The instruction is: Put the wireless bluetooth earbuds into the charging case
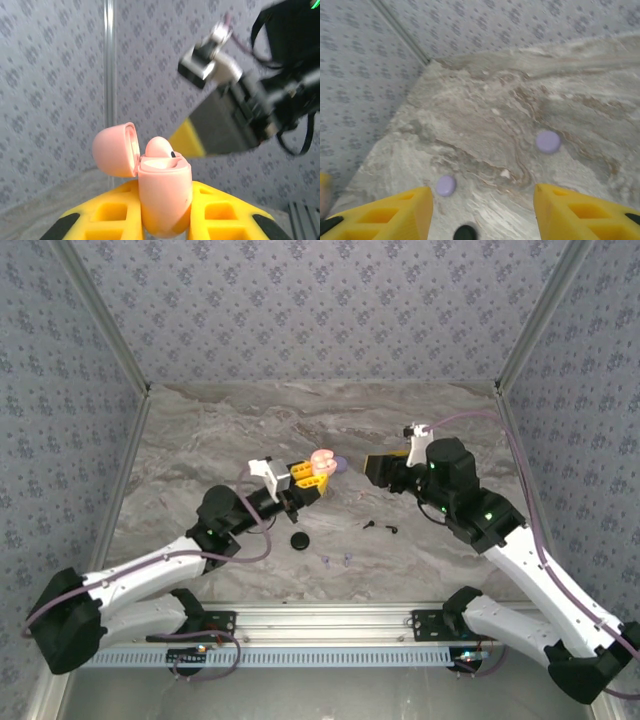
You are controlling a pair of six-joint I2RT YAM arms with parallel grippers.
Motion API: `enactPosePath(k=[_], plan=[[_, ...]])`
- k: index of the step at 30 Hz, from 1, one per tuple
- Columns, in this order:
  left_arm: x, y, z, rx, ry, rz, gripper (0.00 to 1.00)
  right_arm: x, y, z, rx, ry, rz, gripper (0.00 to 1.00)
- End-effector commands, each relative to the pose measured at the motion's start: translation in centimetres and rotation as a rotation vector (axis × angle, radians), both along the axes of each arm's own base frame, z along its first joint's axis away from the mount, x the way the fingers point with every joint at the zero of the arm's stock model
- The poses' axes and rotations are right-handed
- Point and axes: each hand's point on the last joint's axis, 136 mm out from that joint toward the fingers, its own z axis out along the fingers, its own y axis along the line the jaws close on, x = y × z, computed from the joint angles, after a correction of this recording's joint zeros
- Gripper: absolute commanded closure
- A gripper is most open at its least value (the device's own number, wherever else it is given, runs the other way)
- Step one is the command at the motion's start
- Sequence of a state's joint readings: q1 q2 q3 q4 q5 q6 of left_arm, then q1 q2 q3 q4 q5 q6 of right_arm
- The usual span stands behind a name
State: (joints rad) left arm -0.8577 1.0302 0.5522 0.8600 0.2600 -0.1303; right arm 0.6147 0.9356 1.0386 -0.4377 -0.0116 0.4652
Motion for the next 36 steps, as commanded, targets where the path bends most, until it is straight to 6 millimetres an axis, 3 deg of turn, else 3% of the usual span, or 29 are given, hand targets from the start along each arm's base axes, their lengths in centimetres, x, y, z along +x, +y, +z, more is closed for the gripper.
enactPosePath(k=[1,8,14,24,36], plan=[[-0.7,1.9,2.9,-0.077,-0.098,0.059,1.00,1.1,-1.5,-4.8,-0.108,0.153,-0.096,0.42],[-1.2,2.9,3.7,-0.079,-0.122,0.083,1.00,2.6,-2.4,-14.7,-0.303,0.442,-0.169,0.44],[-1.1,3.0,3.1,-0.064,-0.106,0.091,1.00,3.9,-1.4,-20.6,-0.320,0.576,-0.167,0.49],[-1.1,3.2,2.7,-0.051,-0.096,0.098,1.00,6.6,0.1,-25.6,-0.311,0.653,-0.170,0.53],[-1.2,3.8,2.4,-0.034,-0.106,0.120,1.00,9.1,1.3,-27.5,-0.324,0.672,-0.170,0.59]])
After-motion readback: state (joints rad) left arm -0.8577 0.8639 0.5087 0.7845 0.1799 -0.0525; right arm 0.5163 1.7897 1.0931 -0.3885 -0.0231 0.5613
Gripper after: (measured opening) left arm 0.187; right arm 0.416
